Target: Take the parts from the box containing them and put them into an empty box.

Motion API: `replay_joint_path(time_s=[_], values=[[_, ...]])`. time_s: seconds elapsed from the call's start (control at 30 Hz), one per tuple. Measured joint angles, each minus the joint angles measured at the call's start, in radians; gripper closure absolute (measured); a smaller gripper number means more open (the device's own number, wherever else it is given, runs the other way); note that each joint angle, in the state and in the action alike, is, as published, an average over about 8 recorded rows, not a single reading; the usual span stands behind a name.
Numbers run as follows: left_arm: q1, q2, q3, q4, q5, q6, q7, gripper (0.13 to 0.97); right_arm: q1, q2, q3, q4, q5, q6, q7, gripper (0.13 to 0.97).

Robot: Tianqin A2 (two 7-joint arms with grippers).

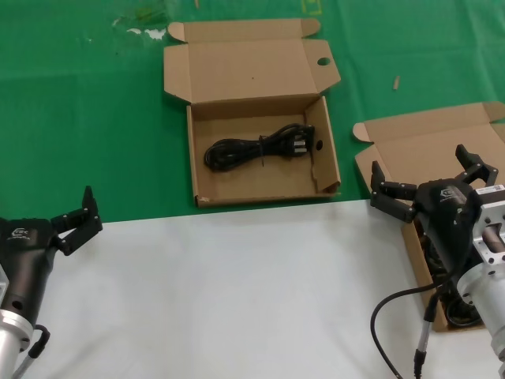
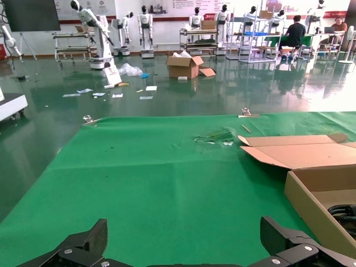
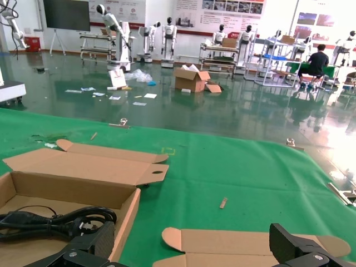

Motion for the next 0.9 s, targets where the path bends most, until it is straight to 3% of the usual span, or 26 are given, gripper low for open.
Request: replay_joint_path(time_s=[0.9], values=[[0.000,0.000,0.000,0.000,0.000,0.000,0.000,0.132,0.000,0.000,0.000,0.000,0.000,0.000,0.000,0.129]])
